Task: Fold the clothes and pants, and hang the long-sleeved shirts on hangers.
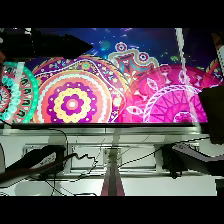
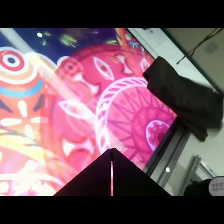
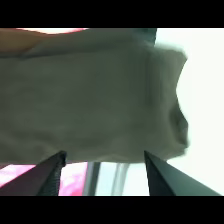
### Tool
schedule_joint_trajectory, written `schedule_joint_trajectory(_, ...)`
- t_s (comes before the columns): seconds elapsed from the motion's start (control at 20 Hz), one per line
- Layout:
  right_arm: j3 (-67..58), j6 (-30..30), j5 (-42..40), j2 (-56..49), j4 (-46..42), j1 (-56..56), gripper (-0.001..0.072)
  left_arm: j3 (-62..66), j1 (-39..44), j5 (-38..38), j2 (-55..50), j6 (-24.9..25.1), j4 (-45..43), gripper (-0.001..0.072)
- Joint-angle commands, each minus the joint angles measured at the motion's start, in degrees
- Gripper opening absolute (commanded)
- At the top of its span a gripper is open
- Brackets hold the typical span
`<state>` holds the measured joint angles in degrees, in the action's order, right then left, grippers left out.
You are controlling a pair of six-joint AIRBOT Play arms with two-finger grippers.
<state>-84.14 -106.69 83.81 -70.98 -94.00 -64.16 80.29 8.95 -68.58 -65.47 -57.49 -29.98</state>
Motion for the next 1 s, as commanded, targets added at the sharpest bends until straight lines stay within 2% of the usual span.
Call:
schedule_joint_trajectory(0.0, 2.1, -1.7, -2.3, 0.2, 6.6, -0.2, 0.0358, 0.1, -0.2, -0.8, 0.3, -0.3, -0.5, 0.0010)
schedule_joint_trajectory(0.05, 2.1, -1.8, -2.9, 0.4, 6.8, 1.6, 0.0303, 0.1, -0.6, -0.7, 0.5, -1.8, -1.8, 0.0009)
schedule_joint_trajectory(0.15, 1.9, -1.9, -3.9, 0.9, 6.8, 6.6, 0.0112, 0.1, -2.2, -0.7, 1.8, -6.3, -9.2, 0.0009)
schedule_joint_trajectory(0.25, 1.9, -1.4, -5.0, 1.9, 6.8, 13.4, 0.0011, 0.1, -5.0, -0.8, 3.8, -11.8, -19.5, 0.0010)
schedule_joint_trajectory(0.3, 1.9, 0.5, -5.7, 2.7, 6.9, 17.8, 0.0010, 0.1, -6.5, -0.8, 4.9, -13.8, -23.6, 0.0010)
schedule_joint_trajectory(0.4, 1.9, 5.9, -6.9, 4.2, 6.8, 27.3, 0.0011, 0.1, -9.4, -0.8, 6.6, -14.5, -29.1, 0.0011)
schedule_joint_trajectory(0.5, 1.9, 11.7, -7.0, 5.2, 6.3, 36.8, 0.0011, 0.1, -11.6, -0.9, 7.1, -14.5, -30.2, 0.0011)
schedule_joint_trajectory(0.7, 1.9, 12.8, -6.8, 6.9, 3.5, 51.6, 0.0010, 0.1, -12.3, -0.9, 7.0, -14.5, -30.0, 0.0012)
schedule_joint_trajectory(0.95, 1.9, 14.4, -11.8, 15.8, 2.7, 64.1, 0.0010, 0.1, -12.3, -0.9, 7.0, -14.5, -30.0, 0.0011)
